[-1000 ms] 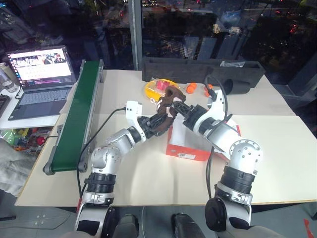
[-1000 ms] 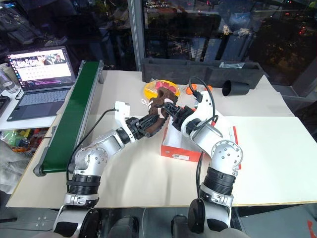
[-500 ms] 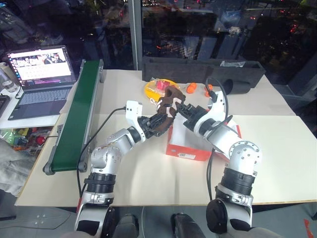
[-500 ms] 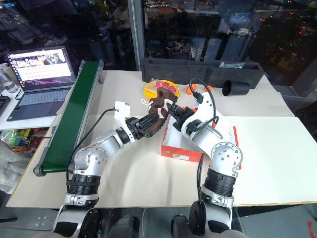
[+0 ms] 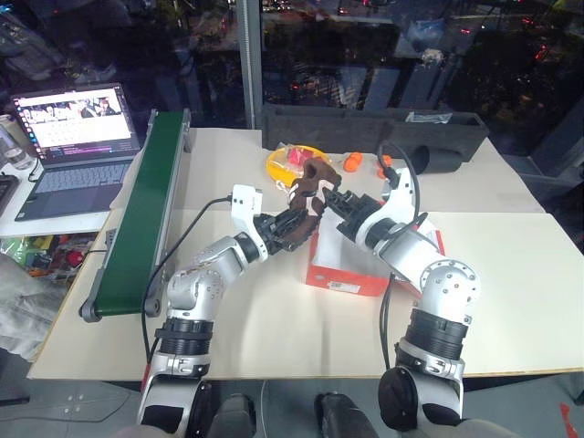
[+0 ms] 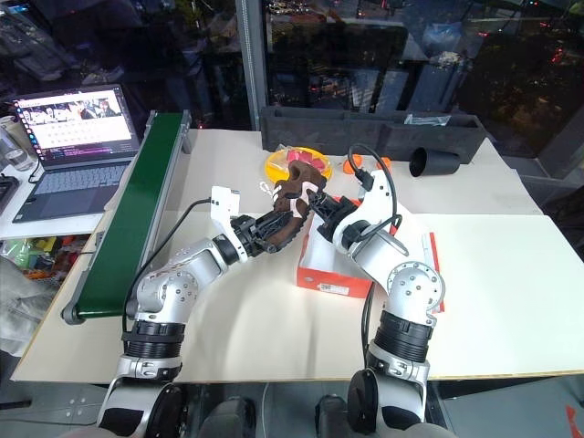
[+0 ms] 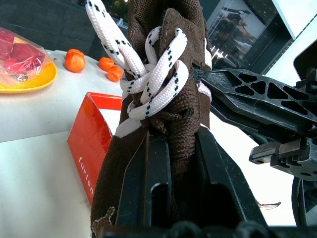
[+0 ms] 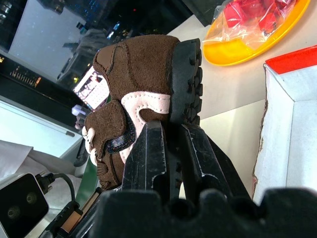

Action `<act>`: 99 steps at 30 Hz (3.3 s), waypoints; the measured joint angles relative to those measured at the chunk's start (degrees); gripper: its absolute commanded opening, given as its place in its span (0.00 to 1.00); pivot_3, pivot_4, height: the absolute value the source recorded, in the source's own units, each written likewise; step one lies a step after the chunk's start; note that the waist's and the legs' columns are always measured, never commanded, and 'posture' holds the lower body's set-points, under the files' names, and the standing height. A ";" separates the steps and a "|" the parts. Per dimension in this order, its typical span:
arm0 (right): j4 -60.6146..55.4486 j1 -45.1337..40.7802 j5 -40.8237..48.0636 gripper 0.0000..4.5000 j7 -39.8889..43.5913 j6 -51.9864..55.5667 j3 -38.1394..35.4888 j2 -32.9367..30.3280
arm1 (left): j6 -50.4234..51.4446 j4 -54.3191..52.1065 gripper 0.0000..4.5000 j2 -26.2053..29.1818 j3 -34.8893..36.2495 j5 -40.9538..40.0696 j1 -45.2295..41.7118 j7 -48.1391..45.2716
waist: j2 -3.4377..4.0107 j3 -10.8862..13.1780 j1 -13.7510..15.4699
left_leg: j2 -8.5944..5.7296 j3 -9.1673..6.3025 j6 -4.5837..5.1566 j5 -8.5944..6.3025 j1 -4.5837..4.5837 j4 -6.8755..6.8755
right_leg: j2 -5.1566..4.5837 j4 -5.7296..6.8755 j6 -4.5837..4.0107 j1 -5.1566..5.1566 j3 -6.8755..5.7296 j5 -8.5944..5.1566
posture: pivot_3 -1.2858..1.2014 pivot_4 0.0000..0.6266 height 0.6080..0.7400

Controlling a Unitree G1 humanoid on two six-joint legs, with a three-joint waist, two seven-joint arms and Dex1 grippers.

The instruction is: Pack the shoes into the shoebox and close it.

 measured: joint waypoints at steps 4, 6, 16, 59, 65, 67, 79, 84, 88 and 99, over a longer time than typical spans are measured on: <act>0.00 -0.03 -0.86 0.00 0.05 -4.37 0.24 -0.66 | -0.17 -0.01 0.68 0.01 -0.80 0.86 -0.16 0.01 | 0.01 0.01 -0.04 | 0.00 0.00 0.00 0.00 -0.02 0.00 | 0.00 -0.02 0.00 -0.01 -0.01 0.00 | 0.52 0.24 0.80; 0.01 -0.12 -2.50 0.00 -0.17 -7.58 0.12 -0.94 | -0.62 -0.01 0.68 0.06 -1.12 1.48 -0.27 -0.01 | 0.03 0.02 -0.08 | 0.00 0.00 0.00 0.00 -0.02 -0.01 | 0.00 -0.02 0.00 -0.03 0.00 0.00 | 0.52 0.24 0.80; 1.67 -2.56 -11.28 0.00 3.48 -8.21 3.00 -20.27 | -0.54 -1.26 0.68 2.13 -3.92 1.70 1.99 -3.14 | 0.19 0.09 -0.65 | 0.00 0.10 0.07 -0.05 -0.06 -0.21 | 0.00 0.05 -0.12 -0.27 0.15 -0.10 | 0.52 0.24 0.80; 2.12 -3.22 -28.15 0.70 9.75 2.13 13.88 -25.43 | -15.56 10.84 0.69 7.23 4.21 12.85 -2.38 12.53 | 0.23 0.09 0.04 | -0.02 0.04 0.08 -0.04 -0.04 -0.15 | 0.03 0.10 -0.12 -0.24 0.10 -0.15 | 0.52 0.24 0.80; -8.05 -0.18 -27.08 0.70 20.49 -5.40 21.84 -26.98 | -27.86 22.54 0.69 10.78 10.51 22.36 -4.84 29.44 | 0.23 0.09 0.17 | -0.02 0.05 0.10 -0.06 -0.34 -0.18 | 0.00 0.10 -0.11 -0.51 0.10 -0.14 | 0.52 0.24 0.80; -16.34 3.01 -23.63 0.70 30.33 -10.50 25.61 -29.23 | -28.92 25.10 0.69 11.75 11.69 23.96 -5.06 33.00 | 0.22 0.09 0.52 | -0.02 0.01 0.09 -0.07 -0.45 -0.18 | 0.00 0.08 -0.11 -0.57 0.03 -0.14 | 0.52 0.24 0.80; -20.01 16.10 -29.08 0.93 44.97 -22.46 38.01 -39.38 | -27.44 31.06 0.99 13.06 13.28 23.61 -6.10 31.04 | 0.05 0.02 1.57 | -0.01 -0.03 -0.04 0.00 -0.27 0.00 | 0.02 0.33 -0.15 -0.46 -0.09 -0.14 | 0.52 0.24 0.80; -16.54 21.94 -33.49 0.98 44.93 -27.65 40.42 -37.75 | -26.67 31.19 1.00 13.48 12.99 22.82 -6.12 27.83 | 0.05 0.02 1.46 | -0.02 -0.02 -0.04 0.00 -0.30 0.01 | 0.01 0.34 -0.15 -0.49 -0.05 -0.14 | 0.52 0.24 0.80; -16.37 22.51 -33.95 0.98 45.16 -30.31 39.97 -36.02 | -26.10 31.19 1.00 13.67 12.99 22.87 -6.12 27.83 | 0.05 0.02 1.56 | -0.01 -0.02 -0.04 0.00 -0.20 0.01 | 0.03 0.40 -0.15 -0.42 -0.06 -0.14 | 0.52 0.24 0.80; -15.47 22.27 -33.67 0.98 44.23 -29.06 37.53 -32.39 | -25.79 32.50 1.00 14.90 12.83 24.29 -6.63 29.29 | 0.03 0.01 1.64 | -0.01 -0.03 -0.04 0.00 -0.20 0.02 | 0.03 0.40 -0.15 -0.42 -0.06 -0.14 | 0.52 0.24 0.80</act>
